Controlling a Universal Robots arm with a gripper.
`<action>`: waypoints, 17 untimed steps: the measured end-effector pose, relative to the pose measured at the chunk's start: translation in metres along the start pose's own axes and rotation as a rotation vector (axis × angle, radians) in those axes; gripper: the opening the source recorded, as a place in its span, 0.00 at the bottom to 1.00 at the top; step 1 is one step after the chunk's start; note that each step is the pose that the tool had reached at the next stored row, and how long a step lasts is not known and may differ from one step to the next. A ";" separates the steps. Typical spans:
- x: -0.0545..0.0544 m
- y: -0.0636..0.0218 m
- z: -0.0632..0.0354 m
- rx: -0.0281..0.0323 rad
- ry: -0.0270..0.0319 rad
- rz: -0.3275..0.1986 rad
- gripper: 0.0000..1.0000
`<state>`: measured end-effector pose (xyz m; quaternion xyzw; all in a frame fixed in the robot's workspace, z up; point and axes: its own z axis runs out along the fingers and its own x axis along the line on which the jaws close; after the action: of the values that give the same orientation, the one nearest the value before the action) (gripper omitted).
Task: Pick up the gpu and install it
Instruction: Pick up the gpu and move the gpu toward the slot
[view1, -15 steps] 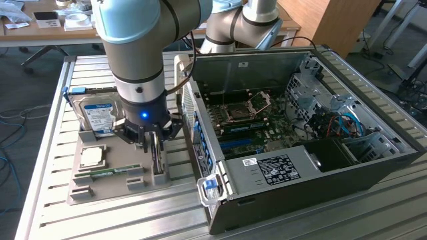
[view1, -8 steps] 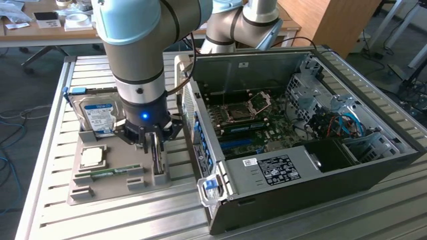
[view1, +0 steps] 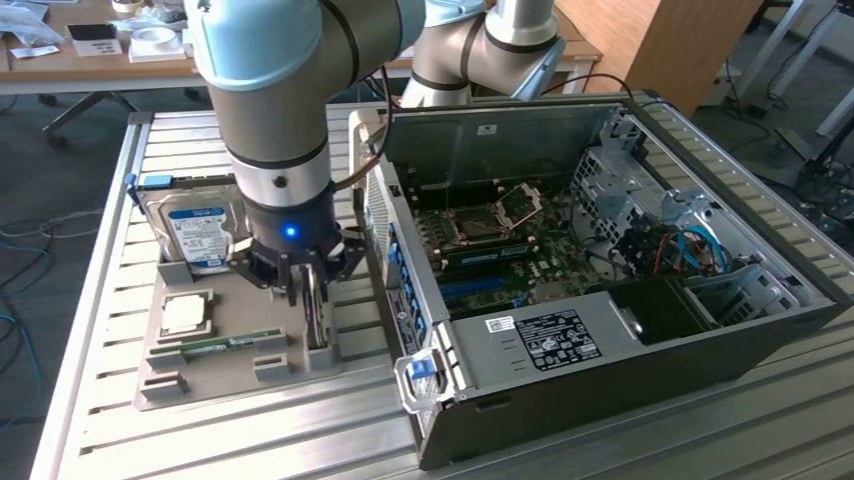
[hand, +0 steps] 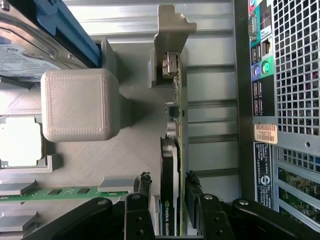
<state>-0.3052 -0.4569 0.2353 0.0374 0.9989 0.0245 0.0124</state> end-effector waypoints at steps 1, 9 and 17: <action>0.000 0.0010 0.0002 -0.0003 0.0000 0.000 0.42; 0.000 0.0060 0.0015 -0.0020 0.0001 0.000 0.42; 0.001 0.0067 0.0020 -0.0022 0.0003 0.000 0.42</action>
<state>-0.3052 -0.4501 0.2336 0.0374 0.9989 0.0257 0.0123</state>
